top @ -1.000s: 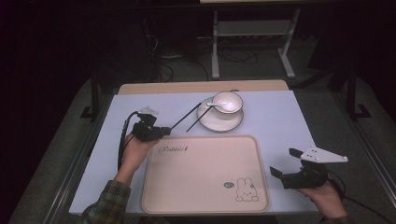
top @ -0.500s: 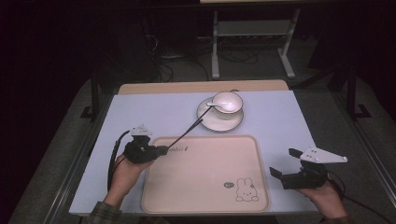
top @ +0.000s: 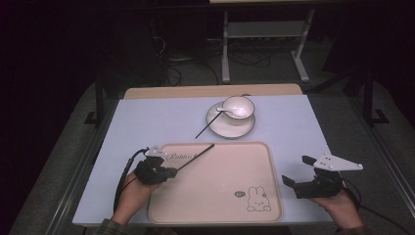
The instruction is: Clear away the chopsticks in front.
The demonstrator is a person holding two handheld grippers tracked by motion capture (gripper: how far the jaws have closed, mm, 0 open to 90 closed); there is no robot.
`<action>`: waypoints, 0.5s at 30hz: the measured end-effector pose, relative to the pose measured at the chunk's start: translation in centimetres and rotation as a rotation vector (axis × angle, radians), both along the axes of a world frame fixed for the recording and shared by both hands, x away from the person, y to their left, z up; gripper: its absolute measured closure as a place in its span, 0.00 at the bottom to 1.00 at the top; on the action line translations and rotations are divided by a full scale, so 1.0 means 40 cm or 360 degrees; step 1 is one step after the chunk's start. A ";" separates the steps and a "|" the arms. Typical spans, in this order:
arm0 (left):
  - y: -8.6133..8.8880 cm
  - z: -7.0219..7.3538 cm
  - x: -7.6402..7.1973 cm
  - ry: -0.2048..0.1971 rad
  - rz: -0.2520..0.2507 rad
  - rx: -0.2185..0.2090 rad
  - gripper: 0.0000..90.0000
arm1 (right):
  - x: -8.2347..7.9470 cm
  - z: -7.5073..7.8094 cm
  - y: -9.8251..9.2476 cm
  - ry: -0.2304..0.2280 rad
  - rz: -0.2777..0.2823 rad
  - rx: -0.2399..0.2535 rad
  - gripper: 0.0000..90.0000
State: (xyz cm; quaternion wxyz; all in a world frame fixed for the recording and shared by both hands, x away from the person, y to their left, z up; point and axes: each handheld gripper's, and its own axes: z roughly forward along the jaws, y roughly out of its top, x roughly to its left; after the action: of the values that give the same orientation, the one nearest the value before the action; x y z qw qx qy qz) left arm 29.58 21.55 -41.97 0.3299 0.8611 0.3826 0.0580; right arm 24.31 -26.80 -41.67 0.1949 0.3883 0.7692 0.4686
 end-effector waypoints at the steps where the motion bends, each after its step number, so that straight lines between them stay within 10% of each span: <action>1: 0.002 -0.004 0.002 0.0007 0.0000 -0.0001 0.95 | 0.000 0.000 0.000 0.0000 0.0000 0.0000 0.00; 15: -0.002 -0.029 0.008 0.0024 -0.0022 0.0118 0.94 | 0.000 0.001 0.001 0.0001 0.0002 0.0002 0.00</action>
State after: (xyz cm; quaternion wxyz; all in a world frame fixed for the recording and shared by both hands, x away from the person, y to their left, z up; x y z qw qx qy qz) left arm 29.89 21.48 -43.13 0.2953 0.8757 0.3767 0.0635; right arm 24.30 -26.76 -41.65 0.1942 0.3880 0.7692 0.4691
